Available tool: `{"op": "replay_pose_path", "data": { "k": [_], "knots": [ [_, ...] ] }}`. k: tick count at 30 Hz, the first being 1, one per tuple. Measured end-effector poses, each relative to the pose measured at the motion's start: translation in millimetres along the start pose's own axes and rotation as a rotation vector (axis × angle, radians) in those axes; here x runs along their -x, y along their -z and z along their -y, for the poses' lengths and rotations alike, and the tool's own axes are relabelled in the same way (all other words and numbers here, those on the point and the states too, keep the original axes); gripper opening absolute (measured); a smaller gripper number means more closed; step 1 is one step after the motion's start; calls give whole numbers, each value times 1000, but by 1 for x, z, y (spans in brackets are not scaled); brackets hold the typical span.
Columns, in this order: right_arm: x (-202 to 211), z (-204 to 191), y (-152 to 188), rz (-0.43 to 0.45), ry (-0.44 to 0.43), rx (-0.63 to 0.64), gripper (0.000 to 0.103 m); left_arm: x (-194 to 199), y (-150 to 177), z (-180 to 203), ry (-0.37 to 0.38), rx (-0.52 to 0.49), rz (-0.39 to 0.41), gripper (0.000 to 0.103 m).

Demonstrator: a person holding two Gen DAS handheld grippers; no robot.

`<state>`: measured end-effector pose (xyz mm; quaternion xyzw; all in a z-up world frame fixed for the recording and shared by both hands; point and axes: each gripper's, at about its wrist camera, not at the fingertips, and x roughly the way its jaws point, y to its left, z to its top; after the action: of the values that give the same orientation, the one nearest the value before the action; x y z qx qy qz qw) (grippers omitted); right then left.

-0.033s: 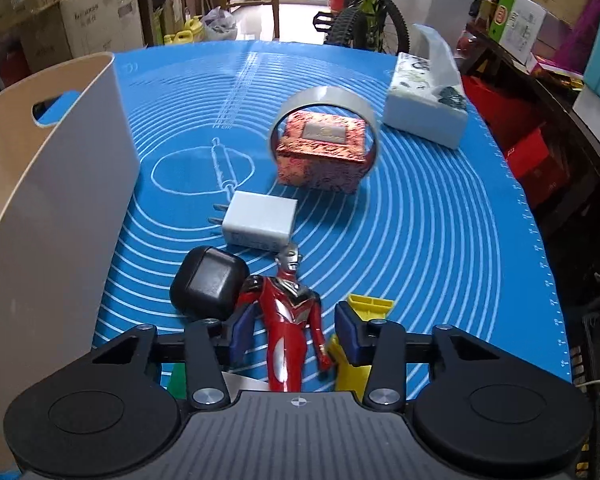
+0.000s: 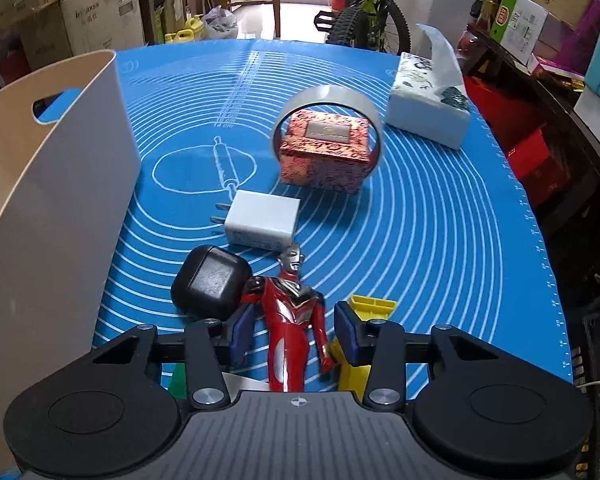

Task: Organize rigid objects
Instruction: 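Reach the right gripper to the red action figure and grasp it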

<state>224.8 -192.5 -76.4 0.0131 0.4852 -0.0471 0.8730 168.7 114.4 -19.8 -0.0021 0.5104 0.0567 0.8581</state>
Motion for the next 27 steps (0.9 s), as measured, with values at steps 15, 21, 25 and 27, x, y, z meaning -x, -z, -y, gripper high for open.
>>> {"op": "replay_pose_path", "data": {
  "k": [15, 21, 25, 27],
  "knots": [
    [-5, -2, 4, -10, -13, 20, 41, -5, 5, 5, 58, -7, -7, 7],
    [-4, 4, 5, -5, -51, -15, 33, -6, 5, 4, 55, -4, 4, 6],
    [-2, 13, 7, 8, -87, -55, 32, -6, 6, 5, 52, -6, 9, 6],
    [2, 17, 6, 29, -94, -81, 32, -6, 6, 4, 54, 0, 9, 6]
  ]
}}
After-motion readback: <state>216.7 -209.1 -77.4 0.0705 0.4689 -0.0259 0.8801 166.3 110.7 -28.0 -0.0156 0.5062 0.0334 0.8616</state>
